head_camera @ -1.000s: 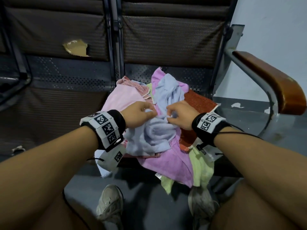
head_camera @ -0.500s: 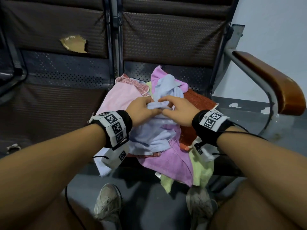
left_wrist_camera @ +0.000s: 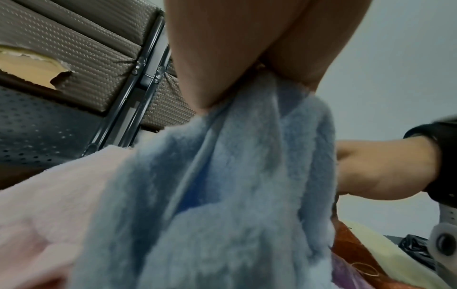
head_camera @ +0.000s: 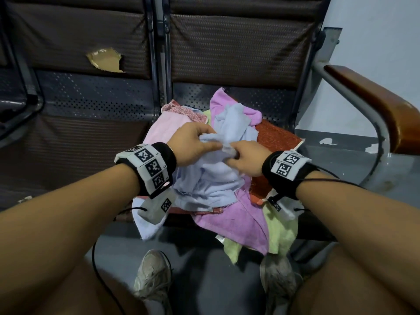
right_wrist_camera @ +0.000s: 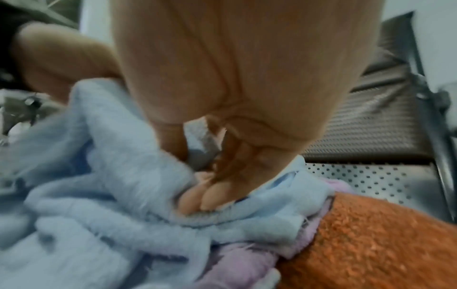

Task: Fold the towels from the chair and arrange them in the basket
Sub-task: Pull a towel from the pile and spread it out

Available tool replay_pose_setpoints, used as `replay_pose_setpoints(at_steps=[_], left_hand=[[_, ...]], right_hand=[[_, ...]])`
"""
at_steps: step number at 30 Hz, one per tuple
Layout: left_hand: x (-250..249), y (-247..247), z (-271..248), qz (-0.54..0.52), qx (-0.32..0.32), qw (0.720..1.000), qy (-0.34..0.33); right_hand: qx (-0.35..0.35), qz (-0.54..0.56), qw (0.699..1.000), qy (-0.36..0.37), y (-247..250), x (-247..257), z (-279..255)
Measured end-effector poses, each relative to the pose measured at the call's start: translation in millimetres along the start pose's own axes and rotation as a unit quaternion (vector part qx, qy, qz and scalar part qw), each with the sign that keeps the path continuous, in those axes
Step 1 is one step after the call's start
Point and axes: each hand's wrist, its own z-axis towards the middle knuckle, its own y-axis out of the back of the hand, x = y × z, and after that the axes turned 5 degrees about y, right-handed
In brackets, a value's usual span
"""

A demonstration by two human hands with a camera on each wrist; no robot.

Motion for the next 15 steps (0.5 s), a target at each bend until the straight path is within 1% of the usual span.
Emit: replay_pose_setpoints(at_steps=[1,2,4,5,6,7,9,11,12,13,15], left_hand=[[1.7,0.7,0.6,0.048,-0.010,0.999,0.004],[2.4,1.3,1.3,0.098,-0.023,0.995,0.011],[2.6,3.2,2.9,0.187,-0.059,0.980,0.026],[2.5,4.2,4.4,0.216,-0.077,0.973,0.036],[2.1,5.3,6.7,0.226,-0.094,0.968,0.051],[1.4,6.3,8.8,0.216,-0.111,0.967,0.074],[1.8,8.5,14.4,0.144,-0.141,0.969,0.140],[4.3,11.5,19.9,0.072,-0.158,0.964,0.202],[4.5,13.3,22.8,0.044,-0.159,0.961,0.222],[2.9,13.5,24.1,0.016,-0.158,0.960,0.229],[-2.2,11.0,24.0,-0.065,-0.155,0.964,0.204]], right_hand=[[-0.048,-0.024,0.999,-0.006,5.1,-3.5,0.8],[-0.104,-0.019,0.994,-0.011,10.5,-8.7,1.7],[-0.219,0.022,0.976,0.007,21.2,-17.6,0.6],[-0.254,0.036,0.966,0.031,25.7,-20.6,-2.0],[-0.271,0.040,0.960,0.055,28.5,-23.3,-5.2],[-0.269,0.047,0.960,0.065,29.6,-24.3,-9.4],[-0.246,0.050,0.967,0.046,30.4,-25.9,-17.7],[-0.229,0.036,0.972,0.034,31.4,-30.0,-23.4],[-0.219,0.030,0.975,0.033,32.3,-30.8,-26.3],[-0.210,0.029,0.977,0.034,33.2,-30.7,-30.0],[-0.207,0.042,0.977,0.041,33.0,-28.0,-35.5]])
